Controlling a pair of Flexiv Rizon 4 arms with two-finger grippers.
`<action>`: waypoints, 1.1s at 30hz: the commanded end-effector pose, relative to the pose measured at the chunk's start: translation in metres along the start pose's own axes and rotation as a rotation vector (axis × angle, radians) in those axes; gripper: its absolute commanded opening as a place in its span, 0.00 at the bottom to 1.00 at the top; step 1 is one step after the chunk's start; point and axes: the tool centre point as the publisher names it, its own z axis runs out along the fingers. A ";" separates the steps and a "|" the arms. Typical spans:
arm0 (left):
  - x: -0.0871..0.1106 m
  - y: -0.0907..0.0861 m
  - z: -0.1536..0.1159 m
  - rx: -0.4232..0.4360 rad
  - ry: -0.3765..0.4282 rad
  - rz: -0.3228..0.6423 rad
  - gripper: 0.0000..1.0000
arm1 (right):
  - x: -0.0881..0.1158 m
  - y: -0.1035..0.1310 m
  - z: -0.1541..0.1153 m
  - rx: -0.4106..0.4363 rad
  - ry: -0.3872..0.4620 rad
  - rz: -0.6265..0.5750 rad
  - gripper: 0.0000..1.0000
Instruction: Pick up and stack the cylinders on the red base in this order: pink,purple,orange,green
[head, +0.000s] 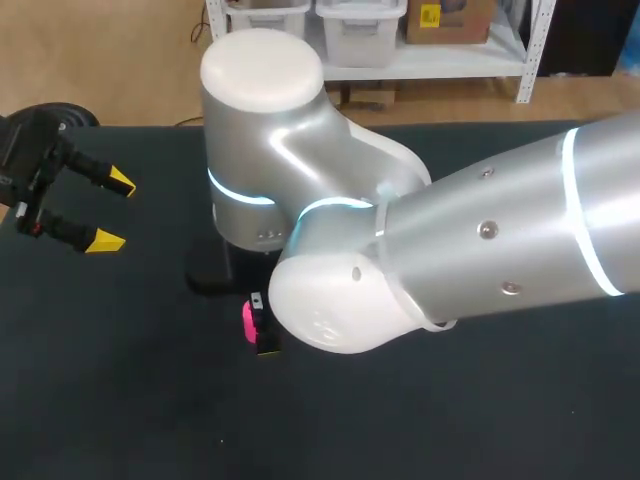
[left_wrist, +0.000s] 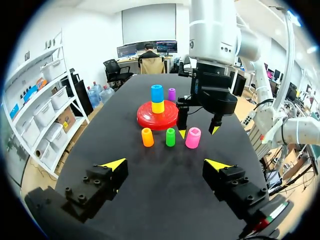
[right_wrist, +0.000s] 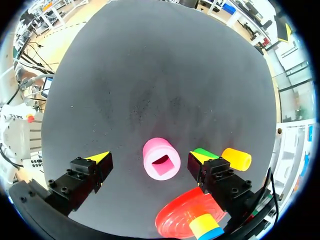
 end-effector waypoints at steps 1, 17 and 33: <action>0.001 0.000 0.000 -0.002 -0.003 0.003 1.00 | -0.004 -0.002 -0.003 0.002 -0.001 -0.005 1.00; 0.001 0.000 0.000 -0.002 -0.003 0.003 1.00 | -0.008 -0.005 -0.003 -0.002 0.036 -0.023 1.00; 0.001 0.000 0.000 -0.002 -0.003 0.003 1.00 | -0.004 -0.009 -0.003 0.005 0.063 -0.019 1.00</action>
